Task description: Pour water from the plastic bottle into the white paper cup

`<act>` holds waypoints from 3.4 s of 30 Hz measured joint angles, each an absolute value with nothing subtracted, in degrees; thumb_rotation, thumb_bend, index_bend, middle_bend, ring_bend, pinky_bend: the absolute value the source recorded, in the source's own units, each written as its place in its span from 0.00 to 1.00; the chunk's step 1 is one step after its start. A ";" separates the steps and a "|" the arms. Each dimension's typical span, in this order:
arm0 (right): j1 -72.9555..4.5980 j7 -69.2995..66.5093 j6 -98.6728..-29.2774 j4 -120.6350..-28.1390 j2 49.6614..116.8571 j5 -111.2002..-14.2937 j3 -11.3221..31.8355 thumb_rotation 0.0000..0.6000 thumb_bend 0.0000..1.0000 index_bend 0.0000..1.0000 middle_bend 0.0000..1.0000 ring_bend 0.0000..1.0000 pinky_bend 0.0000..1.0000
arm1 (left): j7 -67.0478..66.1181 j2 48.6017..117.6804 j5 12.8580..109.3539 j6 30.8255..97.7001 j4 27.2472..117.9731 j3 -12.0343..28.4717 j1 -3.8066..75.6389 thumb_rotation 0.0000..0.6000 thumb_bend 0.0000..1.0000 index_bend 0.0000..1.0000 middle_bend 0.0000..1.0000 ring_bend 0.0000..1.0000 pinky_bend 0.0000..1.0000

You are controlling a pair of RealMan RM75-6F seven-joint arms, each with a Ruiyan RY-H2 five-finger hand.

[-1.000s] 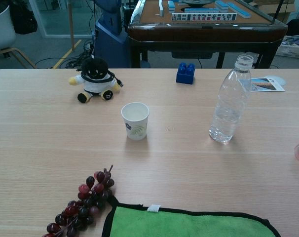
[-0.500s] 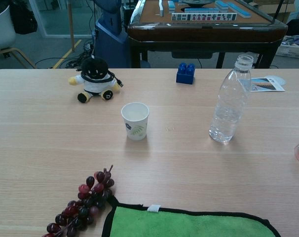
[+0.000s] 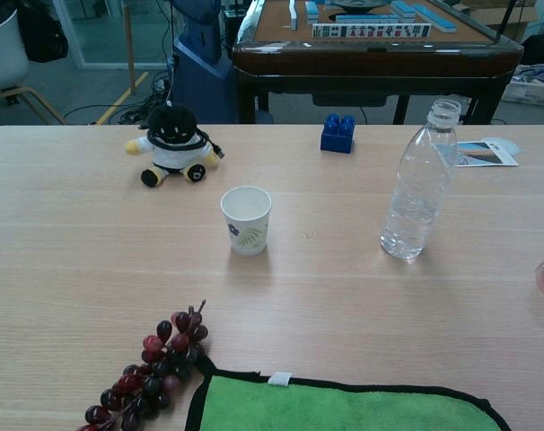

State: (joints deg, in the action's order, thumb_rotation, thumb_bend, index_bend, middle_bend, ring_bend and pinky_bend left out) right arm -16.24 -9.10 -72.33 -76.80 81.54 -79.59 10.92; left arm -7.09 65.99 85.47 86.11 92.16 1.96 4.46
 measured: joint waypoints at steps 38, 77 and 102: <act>-28.46 -31.02 -62.45 -57.45 95.40 -83.70 9.18 1.00 0.00 0.29 0.21 0.15 0.30 | -6.53 65.82 86.26 86.25 92.75 1.90 4.51 1.00 0.15 0.28 0.30 0.34 0.60; -36.05 -49.36 -58.42 -42.02 105.34 -87.22 5.24 1.00 0.00 0.29 0.32 0.19 0.32 | -5.75 65.12 86.87 86.87 93.59 1.77 4.08 1.00 0.15 0.28 0.30 0.34 0.60; -40.25 -52.08 -58.30 -32.74 113.68 -84.07 9.11 1.00 0.06 0.64 0.63 0.50 0.58 | -4.82 64.40 87.09 87.48 94.23 1.91 3.78 1.00 0.15 0.28 0.30 0.34 0.60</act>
